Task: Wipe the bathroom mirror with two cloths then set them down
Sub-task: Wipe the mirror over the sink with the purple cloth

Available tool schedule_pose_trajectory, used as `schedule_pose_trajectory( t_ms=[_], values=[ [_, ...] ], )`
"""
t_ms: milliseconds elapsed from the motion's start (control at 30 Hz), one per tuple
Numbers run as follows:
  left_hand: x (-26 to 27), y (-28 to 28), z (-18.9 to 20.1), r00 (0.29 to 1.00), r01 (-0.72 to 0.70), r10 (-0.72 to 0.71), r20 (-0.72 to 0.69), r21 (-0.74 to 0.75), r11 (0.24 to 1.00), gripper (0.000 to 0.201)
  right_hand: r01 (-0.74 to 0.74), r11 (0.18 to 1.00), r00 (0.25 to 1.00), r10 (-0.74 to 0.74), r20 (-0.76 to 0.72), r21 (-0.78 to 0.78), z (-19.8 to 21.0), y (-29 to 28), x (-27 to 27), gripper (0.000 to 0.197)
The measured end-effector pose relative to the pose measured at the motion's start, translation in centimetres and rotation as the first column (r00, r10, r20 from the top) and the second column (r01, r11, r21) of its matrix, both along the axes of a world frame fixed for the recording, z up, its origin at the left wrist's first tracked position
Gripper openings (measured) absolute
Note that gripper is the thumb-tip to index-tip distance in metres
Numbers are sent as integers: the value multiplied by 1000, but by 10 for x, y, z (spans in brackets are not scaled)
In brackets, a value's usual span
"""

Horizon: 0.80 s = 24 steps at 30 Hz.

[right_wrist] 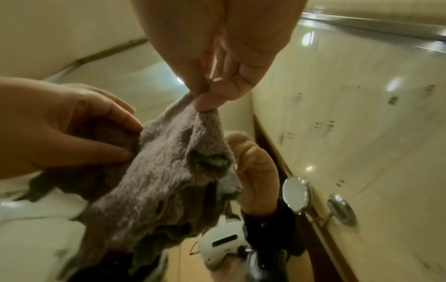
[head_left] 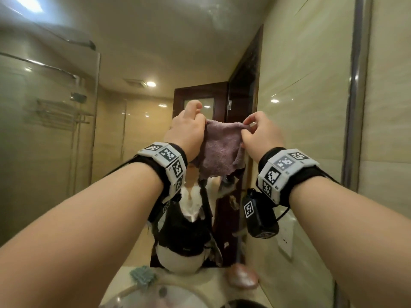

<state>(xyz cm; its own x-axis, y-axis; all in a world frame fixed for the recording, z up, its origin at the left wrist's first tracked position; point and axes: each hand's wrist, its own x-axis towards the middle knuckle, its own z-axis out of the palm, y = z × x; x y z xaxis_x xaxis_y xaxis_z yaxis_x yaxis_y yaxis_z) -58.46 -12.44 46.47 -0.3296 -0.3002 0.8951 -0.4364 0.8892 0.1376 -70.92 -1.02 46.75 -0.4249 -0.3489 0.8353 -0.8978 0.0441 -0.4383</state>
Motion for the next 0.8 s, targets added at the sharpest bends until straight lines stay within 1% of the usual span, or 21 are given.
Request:
schedule_pose_trajectory(
  t_ms=[67, 100, 133, 167, 200, 233, 300, 367, 400, 433, 500, 533, 600, 667, 800],
  values=[
    [-3, 3, -2, 995, -103, 104, 7, -107, 989, 32, 52, 997, 998, -54, -30, -49, 0, -8, -2, 21],
    [-5, 5, -5, 982, -180, 189, 25, -207, 962, 36, 74, 993, 996, -78, -42, -86, -4, -11, -1, 29],
    [-6, 5, -8, 961, -250, 275, 32, -322, 913, 39, 73, 990, 995, -81, -61, -123, -10, -13, 0, 38],
    [-7, 6, -11, 935, -312, 354, 34, -397, 863, 41, 65, 988, 991, -81, -107, -143, -20, -15, 2, 45],
    [-7, 5, -14, 912, -353, 408, 33, -441, 825, 42, 72, 990, 979, -93, -182, -123, -31, -18, 5, 49],
    [-9, 2, -18, 878, -398, 475, 49, -475, 785, 44, 102, 991, 953, -124, -277, -92, -43, -21, 6, 51],
    [-10, 0, -27, 797, -479, 597, 89, -509, 715, 51, 204, 977, 861, -211, -464, -64, -61, -31, 1, 52],
    [-7, 7, -31, 732, -530, 674, 96, -541, 653, 57, 284, 957, 780, -266, -566, -57, -65, -36, -4, 60],
    [-8, 8, -33, 713, -538, 692, 112, -547, 642, 59, 311, 950, 768, -253, -589, -4, -63, -35, -3, 66],
    [-10, 8, -35, 699, -531, 699, 151, -543, 650, 58, 321, 945, 767, -220, -602, 63, -60, -34, -1, 72],
    [-12, 7, -39, 696, -515, 687, 207, -523, 679, 58, 334, 909, 794, -129, -594, 250, -54, -32, -1, 75],
    [-13, 6, -39, 692, -517, 686, 225, -508, 689, 59, 354, 887, 802, -123, -585, 298, -52, -31, -1, 75],
    [-11, 5, -39, 685, -519, 678, 266, -475, 711, 60, 374, 868, 812, -138, -567, 325, -49, -31, 3, 75],
    [-7, 3, -38, 688, -516, 665, 291, -448, 730, 65, 382, 869, 818, -159, -552, 316, -48, -32, 7, 73],
    [0, 1, -32, 668, -491, 661, 342, -465, 737, 71, 361, 896, 827, -178, -534, 260, -45, -31, 13, 65]
  ],
)
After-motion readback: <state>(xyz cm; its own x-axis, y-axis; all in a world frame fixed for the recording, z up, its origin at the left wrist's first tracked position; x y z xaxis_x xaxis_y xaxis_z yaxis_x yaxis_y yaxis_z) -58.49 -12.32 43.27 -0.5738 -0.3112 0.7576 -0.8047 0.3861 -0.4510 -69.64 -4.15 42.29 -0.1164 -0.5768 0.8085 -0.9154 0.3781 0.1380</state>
